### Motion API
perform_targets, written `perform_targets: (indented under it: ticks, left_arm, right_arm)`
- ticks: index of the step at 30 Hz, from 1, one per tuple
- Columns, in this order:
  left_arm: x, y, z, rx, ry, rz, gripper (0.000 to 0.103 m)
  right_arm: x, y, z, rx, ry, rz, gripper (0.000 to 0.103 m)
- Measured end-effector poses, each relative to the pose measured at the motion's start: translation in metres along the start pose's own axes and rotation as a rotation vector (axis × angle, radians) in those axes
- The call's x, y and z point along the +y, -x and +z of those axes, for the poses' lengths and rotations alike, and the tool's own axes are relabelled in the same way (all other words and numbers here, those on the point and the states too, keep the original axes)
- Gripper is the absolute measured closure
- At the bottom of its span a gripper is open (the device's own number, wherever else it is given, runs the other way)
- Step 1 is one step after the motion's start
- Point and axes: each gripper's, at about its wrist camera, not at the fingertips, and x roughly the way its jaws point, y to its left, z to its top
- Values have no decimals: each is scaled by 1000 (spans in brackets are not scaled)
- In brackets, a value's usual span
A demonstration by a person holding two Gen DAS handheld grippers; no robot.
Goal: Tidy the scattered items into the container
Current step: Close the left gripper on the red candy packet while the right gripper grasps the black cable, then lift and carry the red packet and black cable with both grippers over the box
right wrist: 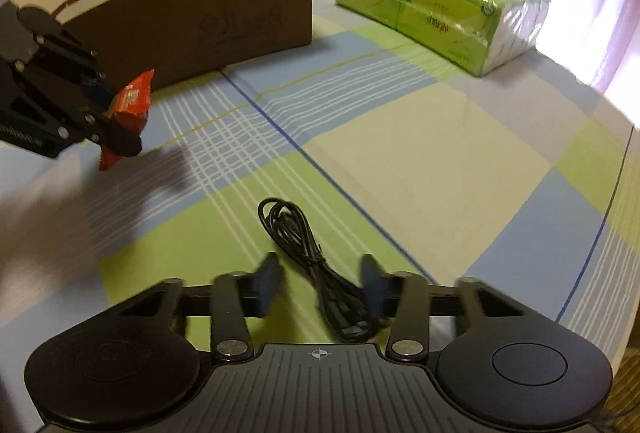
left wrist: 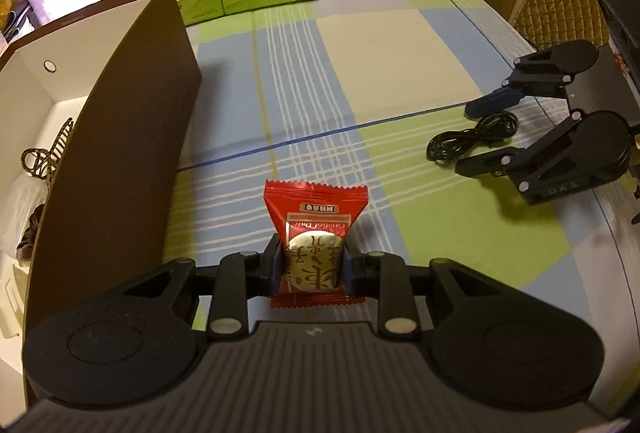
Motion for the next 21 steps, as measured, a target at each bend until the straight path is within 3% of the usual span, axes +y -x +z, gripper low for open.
perform_targets:
  ticks: [3,21]
  left_arm:
    - [0,1,-1,1,3,-4,79]
    - [-15,13,-13,-2,-11,-33,79]
  right_arm:
    - [5,3,0,31,-10,-15,80]
    - [63,22,-16,145,-110,-63,83]
